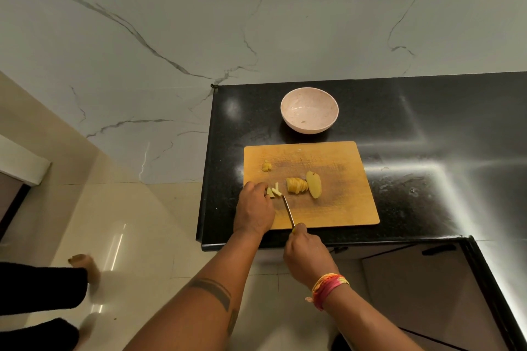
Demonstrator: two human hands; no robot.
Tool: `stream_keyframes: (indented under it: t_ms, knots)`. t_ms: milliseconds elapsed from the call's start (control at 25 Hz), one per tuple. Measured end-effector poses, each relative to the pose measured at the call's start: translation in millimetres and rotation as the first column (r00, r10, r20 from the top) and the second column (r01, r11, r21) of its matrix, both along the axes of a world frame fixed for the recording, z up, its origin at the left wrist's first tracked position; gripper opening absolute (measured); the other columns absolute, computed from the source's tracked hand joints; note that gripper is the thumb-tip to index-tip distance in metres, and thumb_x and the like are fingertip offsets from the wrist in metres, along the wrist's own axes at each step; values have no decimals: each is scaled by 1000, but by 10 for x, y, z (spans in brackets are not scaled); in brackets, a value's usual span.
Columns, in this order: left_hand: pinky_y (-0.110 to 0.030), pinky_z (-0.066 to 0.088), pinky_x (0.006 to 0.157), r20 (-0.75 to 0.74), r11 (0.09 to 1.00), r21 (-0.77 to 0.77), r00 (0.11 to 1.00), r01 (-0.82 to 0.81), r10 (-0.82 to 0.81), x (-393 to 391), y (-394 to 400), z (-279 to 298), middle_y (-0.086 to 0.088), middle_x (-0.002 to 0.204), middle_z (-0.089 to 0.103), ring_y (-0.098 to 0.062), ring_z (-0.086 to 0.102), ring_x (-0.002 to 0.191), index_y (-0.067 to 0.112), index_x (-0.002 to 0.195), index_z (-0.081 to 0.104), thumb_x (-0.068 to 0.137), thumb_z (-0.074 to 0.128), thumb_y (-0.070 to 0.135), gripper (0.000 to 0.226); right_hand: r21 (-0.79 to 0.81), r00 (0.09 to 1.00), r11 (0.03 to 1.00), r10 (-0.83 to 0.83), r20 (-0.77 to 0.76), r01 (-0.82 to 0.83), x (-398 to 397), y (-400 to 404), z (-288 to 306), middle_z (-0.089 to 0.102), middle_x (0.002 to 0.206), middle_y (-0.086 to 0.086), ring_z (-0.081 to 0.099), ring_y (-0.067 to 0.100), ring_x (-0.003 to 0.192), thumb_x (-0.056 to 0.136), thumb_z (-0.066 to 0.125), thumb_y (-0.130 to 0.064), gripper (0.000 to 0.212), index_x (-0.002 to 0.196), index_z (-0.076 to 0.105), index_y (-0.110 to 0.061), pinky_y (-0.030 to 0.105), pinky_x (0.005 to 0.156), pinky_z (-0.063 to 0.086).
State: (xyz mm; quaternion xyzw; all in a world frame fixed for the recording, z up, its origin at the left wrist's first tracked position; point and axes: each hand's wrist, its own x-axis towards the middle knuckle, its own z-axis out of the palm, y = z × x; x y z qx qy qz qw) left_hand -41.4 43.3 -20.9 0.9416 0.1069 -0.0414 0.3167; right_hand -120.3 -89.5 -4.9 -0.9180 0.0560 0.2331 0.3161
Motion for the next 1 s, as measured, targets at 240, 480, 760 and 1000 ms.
stream_keyframes:
  t_ms: [240, 480, 760, 1000]
  knots:
    - [-32, 49, 97, -27, 998, 52, 999, 34, -32, -4, -78, 4, -2, 132, 44, -18, 47, 118, 21, 145, 50, 99, 61, 34, 49, 3, 1000, 1000, -18, -24, 19, 71, 15, 20, 62, 79, 2, 59, 16, 65, 106, 35, -24, 14, 104, 47, -17, 30, 53, 39]
    - [-34, 50, 98, -12, 996, 62, 998, 68, -68, 37, 7, -10, 1, 129, 48, -16, 49, 118, 24, 139, 57, 99, 64, 28, 41, 19, 1000, 1000, 3, -3, -3, 92, 97, 63, 63, 77, 3, 58, 15, 61, 106, 36, -22, 12, 105, 46, -17, 28, 52, 40]
    - [-31, 51, 94, 4, 997, 64, 999, 48, -49, 52, 53, 11, 2, 125, 51, -14, 51, 114, 25, 132, 61, 102, 59, 33, 31, -22, 1000, 1000, 3, -19, -4, 179, 79, 35, 63, 79, 5, 63, 22, 67, 103, 36, -21, 13, 106, 47, -15, 36, 56, 49]
    - [-31, 51, 91, 8, 996, 87, 1000, 0, 0, 88, 4, 37, 0, 126, 53, -16, 52, 113, 23, 126, 62, 103, 56, 34, 26, -11, 1000, 1000, 19, -14, -19, 118, 33, 17, 61, 80, 1, 61, 16, 68, 106, 36, -24, 13, 106, 47, -17, 28, 54, 42]
